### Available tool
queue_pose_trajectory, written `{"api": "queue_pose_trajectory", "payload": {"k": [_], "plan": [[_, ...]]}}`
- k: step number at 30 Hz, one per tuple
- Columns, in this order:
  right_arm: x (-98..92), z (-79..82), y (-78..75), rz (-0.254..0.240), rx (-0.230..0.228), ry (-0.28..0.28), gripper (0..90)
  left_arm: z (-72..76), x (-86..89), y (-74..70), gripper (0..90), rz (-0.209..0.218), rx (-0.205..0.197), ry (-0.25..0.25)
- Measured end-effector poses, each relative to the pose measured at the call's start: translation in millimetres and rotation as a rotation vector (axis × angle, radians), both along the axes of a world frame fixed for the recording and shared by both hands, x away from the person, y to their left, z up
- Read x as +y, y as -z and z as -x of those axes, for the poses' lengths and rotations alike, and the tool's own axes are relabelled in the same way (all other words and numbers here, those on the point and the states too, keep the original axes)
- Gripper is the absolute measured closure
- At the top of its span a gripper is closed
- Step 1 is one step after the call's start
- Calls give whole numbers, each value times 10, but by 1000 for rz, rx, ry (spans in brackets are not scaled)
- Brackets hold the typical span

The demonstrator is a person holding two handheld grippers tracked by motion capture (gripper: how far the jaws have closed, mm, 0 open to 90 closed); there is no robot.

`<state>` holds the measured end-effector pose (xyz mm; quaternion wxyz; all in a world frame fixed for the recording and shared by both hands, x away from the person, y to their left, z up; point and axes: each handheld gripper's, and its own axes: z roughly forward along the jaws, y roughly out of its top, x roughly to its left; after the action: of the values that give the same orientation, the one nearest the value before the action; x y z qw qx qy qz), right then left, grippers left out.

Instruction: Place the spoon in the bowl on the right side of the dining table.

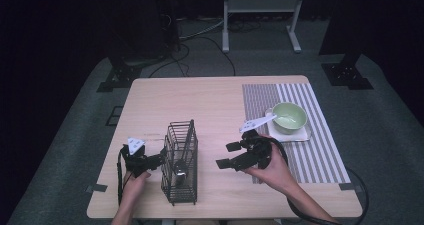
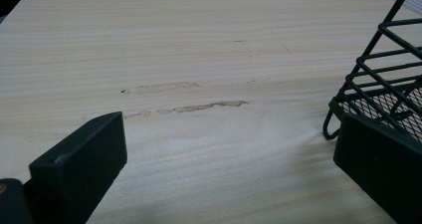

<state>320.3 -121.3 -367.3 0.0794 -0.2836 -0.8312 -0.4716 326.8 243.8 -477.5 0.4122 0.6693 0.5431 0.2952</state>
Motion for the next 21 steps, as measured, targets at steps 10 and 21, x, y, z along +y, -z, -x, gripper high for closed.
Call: {"api": "queue_pose_trajectory", "payload": {"k": [10,21], "plan": [[105,-32,-18,-3,7,-23,183,1,5,-1,0,3,1,2],[262,-65,-35,-11,11,-58,211,2,5,0,0,4,-1,1]]}}
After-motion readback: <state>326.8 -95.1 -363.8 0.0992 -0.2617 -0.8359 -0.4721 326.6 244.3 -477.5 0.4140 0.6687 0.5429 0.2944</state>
